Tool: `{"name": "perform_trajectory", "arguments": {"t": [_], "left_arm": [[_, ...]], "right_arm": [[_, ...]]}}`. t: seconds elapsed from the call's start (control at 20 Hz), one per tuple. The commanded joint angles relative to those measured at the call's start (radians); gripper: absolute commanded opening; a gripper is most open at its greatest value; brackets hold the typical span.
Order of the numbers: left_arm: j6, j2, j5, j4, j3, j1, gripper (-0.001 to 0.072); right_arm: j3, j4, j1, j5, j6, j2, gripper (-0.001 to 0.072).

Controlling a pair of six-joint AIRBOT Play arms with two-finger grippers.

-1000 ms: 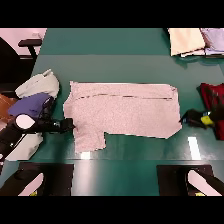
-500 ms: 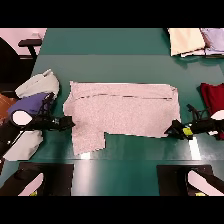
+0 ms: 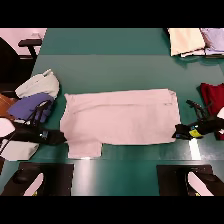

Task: Fold the shirts.

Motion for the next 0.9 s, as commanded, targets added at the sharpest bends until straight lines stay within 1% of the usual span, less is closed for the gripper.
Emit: {"name": "perform_trajectory", "arguments": {"t": [0.0, 0.05, 0.15, 0.25, 0.4, 0.55, 0.7, 0.75, 0.8, 0.85], "left_arm": [[-0.021, 0.067, -0.066, 0.003, 0.024, 0.001, 0.0019], [-0.020, 0.050, -0.002, 0.011, 0.043, 0.001, 0.0018], [-0.014, -0.026, 0.121, 0.048, 0.091, 0.001, 0.0019], [0.000, -0.141, 0.225, 0.083, 0.151, 0.001, 0.0020], [0.037, -0.340, 0.359, 0.090, 0.250, 0.001, 0.0021], [0.038, -0.509, 0.462, 0.090, 0.324, 0.001, 0.0021], [0.037, -0.609, 0.519, 0.089, 0.371, 0.001, 0.0022], [0.037, -0.628, 0.525, 0.089, 0.380, 0.001, 0.0047], [0.035, -0.634, 0.534, 0.087, 0.382, 0.001, 0.0350], [0.032, -0.635, 0.547, 0.080, 0.383, 0.001, 0.0573]], "right_arm": [[0.024, -0.047, 0.007, 0.082, 0.040, 0.132, 0.0012], [0.053, -0.046, 0.007, 0.077, 0.043, 0.126, 0.0012], [0.139, -0.041, 0.007, 0.047, 0.042, 0.052, 0.0012], [0.241, -0.041, 0.026, -0.017, 0.028, -0.057, 0.0012], [0.404, -0.041, 0.095, -0.094, 0.006, -0.259, 0.0013], [0.561, -0.039, 0.143, -0.135, 0.007, -0.462, 0.0013], [0.686, -0.039, 0.150, -0.126, 0.007, -0.606, 0.0013], [0.718, -0.039, 0.150, -0.119, 0.007, -0.638, 0.0014], [0.749, -0.039, 0.146, -0.118, 0.006, -0.667, 0.0082], [0.773, -0.037, 0.138, -0.122, 0.006, -0.687, 0.0282]]}}
